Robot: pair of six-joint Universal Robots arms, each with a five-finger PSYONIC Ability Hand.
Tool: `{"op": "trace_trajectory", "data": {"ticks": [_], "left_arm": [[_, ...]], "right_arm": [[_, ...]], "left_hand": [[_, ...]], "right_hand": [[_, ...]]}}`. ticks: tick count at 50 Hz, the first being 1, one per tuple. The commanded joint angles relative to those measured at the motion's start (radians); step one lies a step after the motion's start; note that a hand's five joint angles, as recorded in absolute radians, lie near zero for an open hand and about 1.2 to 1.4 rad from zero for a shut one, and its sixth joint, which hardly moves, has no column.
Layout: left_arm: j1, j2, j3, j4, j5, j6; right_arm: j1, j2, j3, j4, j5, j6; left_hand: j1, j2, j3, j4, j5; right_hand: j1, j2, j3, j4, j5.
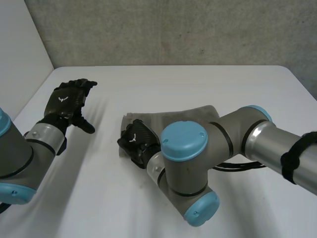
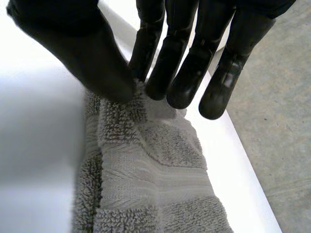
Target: Fold the towel.
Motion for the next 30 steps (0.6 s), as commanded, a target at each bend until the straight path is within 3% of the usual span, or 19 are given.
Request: {"op": "trace_trajectory", "data": {"ticks": [1, 6, 18, 19, 26, 28, 30], "left_arm": [[-0.004, -0.001, -0.008, 0.013, 0.001, 0.0], [-0.005, -0.001, -0.01, 0.019, 0.001, 0.002], [-0.019, -0.01, -0.011, 0.019, -0.001, 0.002], [-0.019, -0.01, -0.011, 0.019, -0.001, 0.002], [-0.034, -0.012, -0.019, 0.021, 0.001, 0.002], [-0.034, -0.009, -0.022, 0.025, -0.001, 0.002], [-0.034, -0.006, -0.025, 0.032, 0.001, 0.002]], "right_arm": [[-0.052, -0.168, 0.102, -0.007, -0.003, 0.035], [-0.189, -0.317, 0.283, -0.031, -0.005, 0.141], [-0.422, -0.299, 0.483, -0.041, 0.0, 0.199], [-0.45, -0.283, 0.492, -0.054, 0.001, 0.19], [-0.502, -0.201, 0.487, -0.122, 0.012, 0.135], [-0.511, -0.18, 0.467, -0.134, 0.049, 0.097], [-0.511, -0.181, 0.454, -0.136, 0.072, 0.085]], "left_hand": [[0.0, 0.009, 0.01, 0.009, -0.028], [0.0, 0.009, 0.01, 0.009, -0.028], [0.0, 0.009, 0.01, 0.009, -0.028], [0.0, 0.009, 0.01, 0.009, -0.028], [0.0, 0.009, 0.01, 0.009, -0.028], [0.0, 0.009, 0.01, 0.009, -0.028], [0.0, 0.009, 0.01, 0.009, -0.028]], "right_hand": [[-0.804, -0.808, -0.814, -0.833, -0.823], [-0.804, -0.808, -0.814, -0.833, -0.823], [-0.799, -0.803, -0.81, -0.828, -0.819], [-0.634, -0.638, -0.644, -0.663, -0.653], [-0.136, -0.14, -0.146, -0.165, -0.155], [0.416, 0.411, 0.405, 0.387, 0.396], [0.418, 0.414, 0.407, 0.389, 0.399]]}}
